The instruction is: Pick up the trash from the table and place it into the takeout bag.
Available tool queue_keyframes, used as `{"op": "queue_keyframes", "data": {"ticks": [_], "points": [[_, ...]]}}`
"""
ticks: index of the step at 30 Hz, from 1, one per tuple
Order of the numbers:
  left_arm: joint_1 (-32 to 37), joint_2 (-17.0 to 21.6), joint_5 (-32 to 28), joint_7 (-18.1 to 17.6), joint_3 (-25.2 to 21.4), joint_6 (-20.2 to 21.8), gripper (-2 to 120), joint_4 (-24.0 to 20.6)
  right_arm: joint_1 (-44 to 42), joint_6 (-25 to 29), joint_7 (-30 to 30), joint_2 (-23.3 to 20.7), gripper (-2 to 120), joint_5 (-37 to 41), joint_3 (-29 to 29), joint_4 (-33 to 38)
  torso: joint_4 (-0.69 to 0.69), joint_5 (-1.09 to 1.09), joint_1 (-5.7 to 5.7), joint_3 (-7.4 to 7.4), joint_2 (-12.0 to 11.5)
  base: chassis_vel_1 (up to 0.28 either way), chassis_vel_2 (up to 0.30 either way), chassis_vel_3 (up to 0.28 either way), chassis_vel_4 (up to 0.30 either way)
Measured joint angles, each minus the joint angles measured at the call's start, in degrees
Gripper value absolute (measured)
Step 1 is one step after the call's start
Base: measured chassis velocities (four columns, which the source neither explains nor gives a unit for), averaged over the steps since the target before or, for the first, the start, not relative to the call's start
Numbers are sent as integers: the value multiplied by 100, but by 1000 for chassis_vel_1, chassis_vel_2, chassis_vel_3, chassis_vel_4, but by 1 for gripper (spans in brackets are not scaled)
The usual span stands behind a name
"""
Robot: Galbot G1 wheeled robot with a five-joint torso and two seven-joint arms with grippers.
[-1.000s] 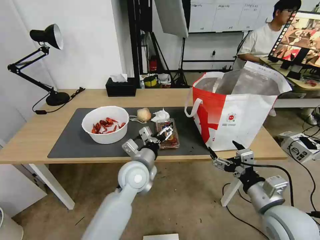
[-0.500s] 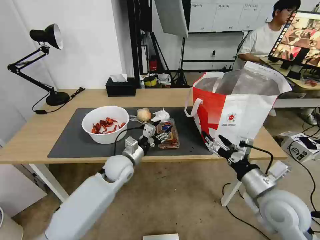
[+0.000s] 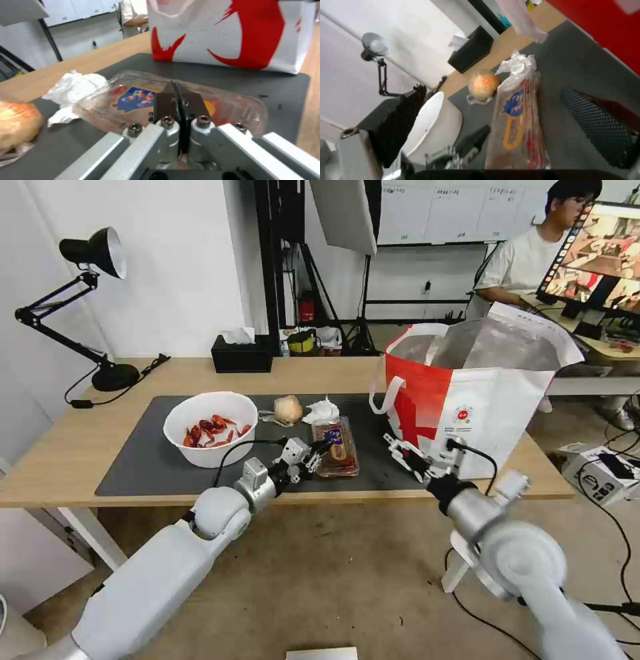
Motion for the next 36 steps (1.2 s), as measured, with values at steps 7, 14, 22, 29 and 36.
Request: {"op": "queue_keyframes", "data": {"ticks": [7, 14, 22, 29, 36], "points": [[6, -25, -12, 204, 31, -230, 0, 89, 783, -382, 600, 184, 100, 247, -487, -640, 0, 0, 0, 0, 0, 0, 0, 0, 0], [-5, -26, -14, 273, 93, -288, 0, 121, 1171, -675, 1019, 326, 100, 366, -708, -966, 0, 0, 0, 0, 0, 0, 0, 0, 0], [0, -37, 2, 281, 114, -299, 0, 158, 1389, -967, 1187, 431, 100, 430, -844, -1143, -1, 0, -1, 0, 0, 0, 0, 0, 0], [14, -37, 65, 309, 113, -344, 0, 176, 1776, -1145, 1358, 549, 100, 537, -993, -1415, 0, 0, 0, 0, 0, 0, 0, 0, 0], [15, -6, 150, 399, 86, -389, 0, 186, 2116, -1393, 1529, 595, 100, 601, -1139, -1662, 0, 1, 0, -1, 0, 0, 0, 0, 0]]}}
